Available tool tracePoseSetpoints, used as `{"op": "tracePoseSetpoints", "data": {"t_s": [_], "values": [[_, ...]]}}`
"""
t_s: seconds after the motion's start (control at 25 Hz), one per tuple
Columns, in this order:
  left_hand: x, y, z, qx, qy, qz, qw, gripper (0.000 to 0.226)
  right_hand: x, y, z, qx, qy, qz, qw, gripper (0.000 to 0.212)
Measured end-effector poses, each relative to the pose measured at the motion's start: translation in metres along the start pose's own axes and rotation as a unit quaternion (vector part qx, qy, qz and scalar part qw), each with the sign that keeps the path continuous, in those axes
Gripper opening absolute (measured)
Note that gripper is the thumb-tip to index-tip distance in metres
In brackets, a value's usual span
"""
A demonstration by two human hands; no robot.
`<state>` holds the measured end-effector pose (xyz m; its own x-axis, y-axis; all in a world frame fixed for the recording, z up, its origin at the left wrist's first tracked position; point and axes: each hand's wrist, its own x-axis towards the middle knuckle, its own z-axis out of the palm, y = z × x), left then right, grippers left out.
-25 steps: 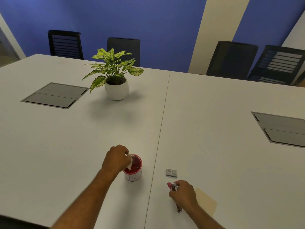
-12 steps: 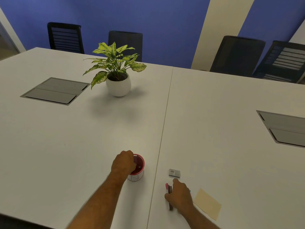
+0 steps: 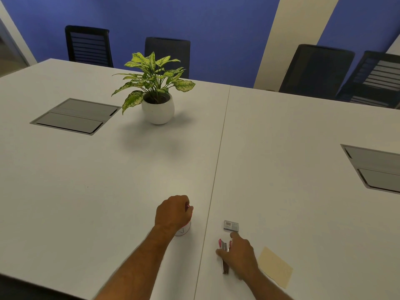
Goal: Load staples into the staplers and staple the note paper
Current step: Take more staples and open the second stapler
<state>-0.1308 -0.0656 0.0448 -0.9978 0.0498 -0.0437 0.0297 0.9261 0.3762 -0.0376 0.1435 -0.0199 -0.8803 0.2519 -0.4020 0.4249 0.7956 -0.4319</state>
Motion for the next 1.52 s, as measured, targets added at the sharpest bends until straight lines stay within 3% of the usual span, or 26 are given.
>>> {"op": "tracePoseSetpoints", "data": {"t_s": [0.2, 0.48, 0.76, 1.04, 1.2, 1.4, 1.52], "values": [[-0.016, 0.026, 0.014, -0.134, -0.011, 0.039, 0.990, 0.023, -0.002, 0.021, -0.018, 0.028, 0.089, 0.052, 0.994, 0.063], [-0.052, 0.071, 0.060, -0.366, -0.131, -0.040, 0.920, 0.020, -0.014, 0.037, -0.018, -0.018, 0.003, 0.098, 0.995, 0.069], [-0.081, 0.091, 0.086, -0.428, -0.249, -0.143, 0.857, 0.025, -0.019, 0.038, -0.011, 0.003, -0.021, 0.087, 0.996, 0.058], [-0.085, 0.104, 0.083, -0.464, -0.290, -0.199, 0.813, 0.027, -0.024, 0.042, -0.017, 0.052, 0.015, 0.068, 0.996, 0.081], [-0.086, 0.111, 0.085, -0.507, -0.295, -0.200, 0.785, 0.029, -0.029, 0.035, -0.025, 0.098, 0.064, 0.024, 0.993, 0.087], [-0.087, 0.115, 0.079, -0.538, -0.270, -0.177, 0.779, 0.030, -0.039, 0.020, -0.035, 0.165, 0.094, -0.009, 0.982, 0.085], [-0.086, 0.110, 0.072, -0.544, -0.280, -0.154, 0.776, 0.031, -0.041, 0.021, -0.050, 0.234, 0.073, 0.001, 0.969, 0.069]]}}
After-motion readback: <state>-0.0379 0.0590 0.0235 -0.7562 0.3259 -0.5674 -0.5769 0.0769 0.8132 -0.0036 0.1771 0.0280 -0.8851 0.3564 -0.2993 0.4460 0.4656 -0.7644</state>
